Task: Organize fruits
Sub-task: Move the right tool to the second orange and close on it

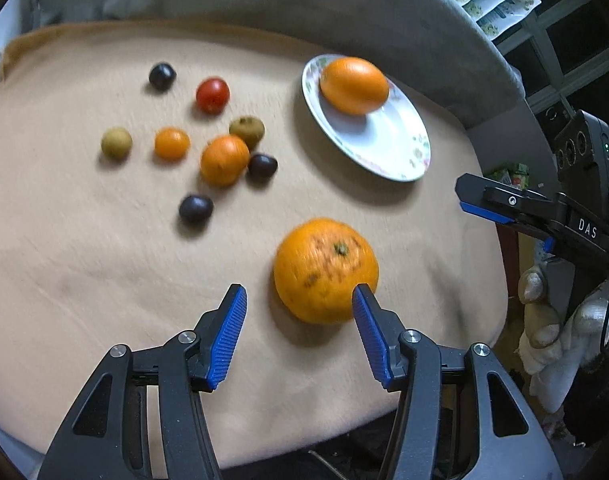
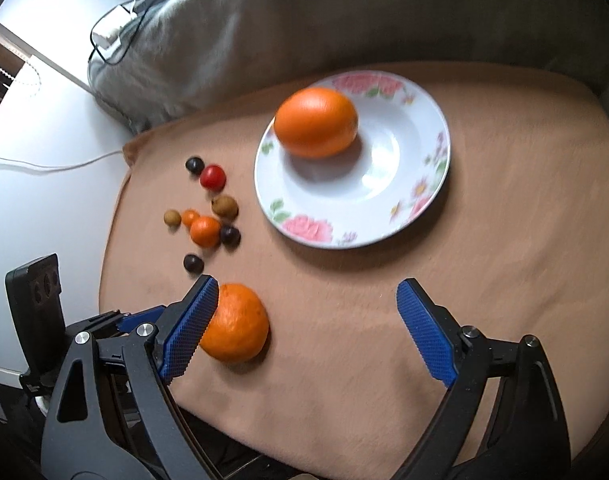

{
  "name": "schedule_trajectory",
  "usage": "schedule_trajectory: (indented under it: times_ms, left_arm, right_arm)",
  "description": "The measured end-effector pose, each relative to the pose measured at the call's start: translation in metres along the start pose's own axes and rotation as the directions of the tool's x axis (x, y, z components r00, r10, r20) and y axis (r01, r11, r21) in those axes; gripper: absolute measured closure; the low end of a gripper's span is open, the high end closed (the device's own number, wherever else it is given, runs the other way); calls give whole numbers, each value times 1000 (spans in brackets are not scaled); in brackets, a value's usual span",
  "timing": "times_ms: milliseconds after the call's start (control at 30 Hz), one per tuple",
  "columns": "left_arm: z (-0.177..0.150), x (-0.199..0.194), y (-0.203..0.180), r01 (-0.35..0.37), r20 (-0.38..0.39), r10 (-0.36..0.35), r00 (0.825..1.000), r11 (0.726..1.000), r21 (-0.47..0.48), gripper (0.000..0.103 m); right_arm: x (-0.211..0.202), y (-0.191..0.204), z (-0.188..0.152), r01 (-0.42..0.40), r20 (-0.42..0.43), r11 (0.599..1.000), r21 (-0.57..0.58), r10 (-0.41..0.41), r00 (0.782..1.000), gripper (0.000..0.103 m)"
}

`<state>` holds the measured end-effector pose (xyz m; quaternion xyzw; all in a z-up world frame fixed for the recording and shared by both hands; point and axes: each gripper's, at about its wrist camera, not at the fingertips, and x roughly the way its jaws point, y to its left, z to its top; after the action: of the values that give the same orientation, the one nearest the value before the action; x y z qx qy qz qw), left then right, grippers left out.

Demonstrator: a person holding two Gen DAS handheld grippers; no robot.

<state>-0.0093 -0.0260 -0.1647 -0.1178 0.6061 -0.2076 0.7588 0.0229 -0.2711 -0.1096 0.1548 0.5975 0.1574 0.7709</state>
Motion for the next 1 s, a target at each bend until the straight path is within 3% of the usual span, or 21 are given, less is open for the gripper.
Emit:
schedule_trajectory:
  times_ms: [600,1000]
  left_arm:
    - [-13,15,-6,37,-31,-37,999,999,10,48]
    - [-15,24,-9,62,-31,-61,998,998,16,48]
  right_arm:
    - [41,26,-18,-147,-116,989,11,147,982,10]
    - [58,37,-24,-186,-164,982,20,187,969,10]
